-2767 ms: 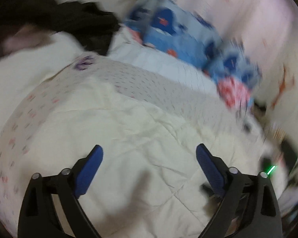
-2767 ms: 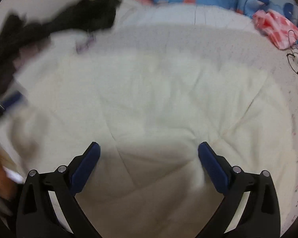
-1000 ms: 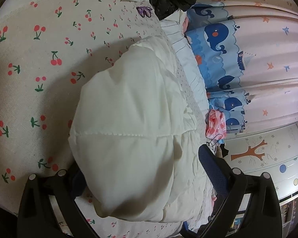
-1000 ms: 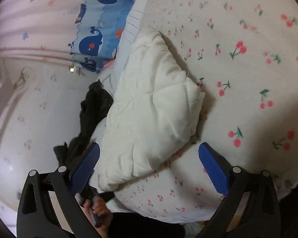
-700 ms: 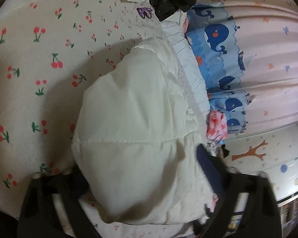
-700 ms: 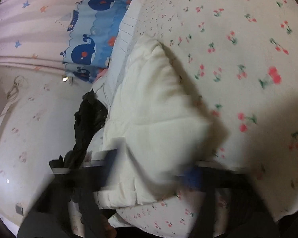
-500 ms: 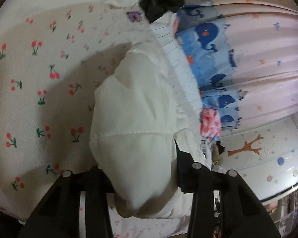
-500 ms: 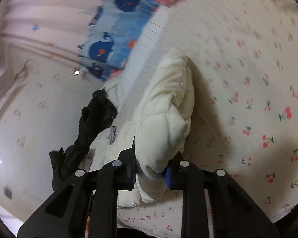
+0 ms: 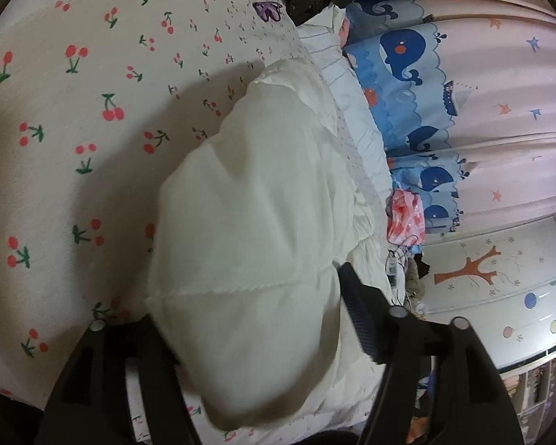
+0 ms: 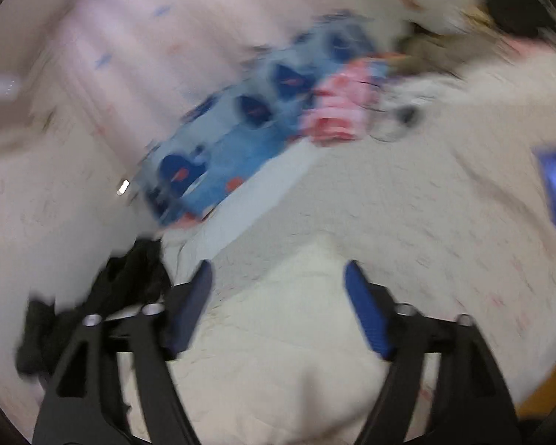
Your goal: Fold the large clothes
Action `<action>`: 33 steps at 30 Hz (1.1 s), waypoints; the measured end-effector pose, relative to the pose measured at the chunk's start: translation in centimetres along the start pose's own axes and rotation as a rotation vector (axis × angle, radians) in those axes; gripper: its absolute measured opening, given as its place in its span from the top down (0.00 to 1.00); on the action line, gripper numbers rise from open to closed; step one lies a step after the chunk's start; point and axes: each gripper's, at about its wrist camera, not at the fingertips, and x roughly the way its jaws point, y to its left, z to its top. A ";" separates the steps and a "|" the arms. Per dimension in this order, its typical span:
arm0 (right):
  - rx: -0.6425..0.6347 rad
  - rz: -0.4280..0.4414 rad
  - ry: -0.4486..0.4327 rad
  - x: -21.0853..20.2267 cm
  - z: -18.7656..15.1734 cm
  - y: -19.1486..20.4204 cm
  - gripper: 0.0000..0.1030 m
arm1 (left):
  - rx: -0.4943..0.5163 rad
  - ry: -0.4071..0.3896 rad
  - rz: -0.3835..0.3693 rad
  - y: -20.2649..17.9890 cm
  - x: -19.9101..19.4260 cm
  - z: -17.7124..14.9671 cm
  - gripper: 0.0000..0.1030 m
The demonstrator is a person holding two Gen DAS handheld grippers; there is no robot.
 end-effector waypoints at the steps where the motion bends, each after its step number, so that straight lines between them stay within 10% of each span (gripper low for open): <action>1: -0.058 0.021 0.059 2.2 0.0 1.6 0.28 | 0.000 -0.010 0.011 -0.2 0.3 0.1 0.33; 9: -0.469 -0.102 0.588 23.6 -8.8 8.1 0.26 | 0.081 -0.034 0.018 -1.5 1.2 0.0 0.38; 16: -0.450 -0.066 0.445 22.1 -7.3 9.4 0.26 | 0.085 -0.028 0.014 -1.7 1.8 0.8 0.45; 23: -0.561 -0.201 0.663 29.8 -10.0 9.5 0.15 | 0.062 -0.031 0.017 -1.3 2.4 1.2 0.45; 28: -0.562 -0.062 0.542 21.6 -7.5 10.8 0.16 | 0.075 -0.026 0.018 -1.2 2.3 1.3 0.47; 33: -0.654 -0.051 0.602 20.0 -13.1 8.1 0.10 | 0.094 -0.043 0.031 -1.9 2.3 1.0 0.47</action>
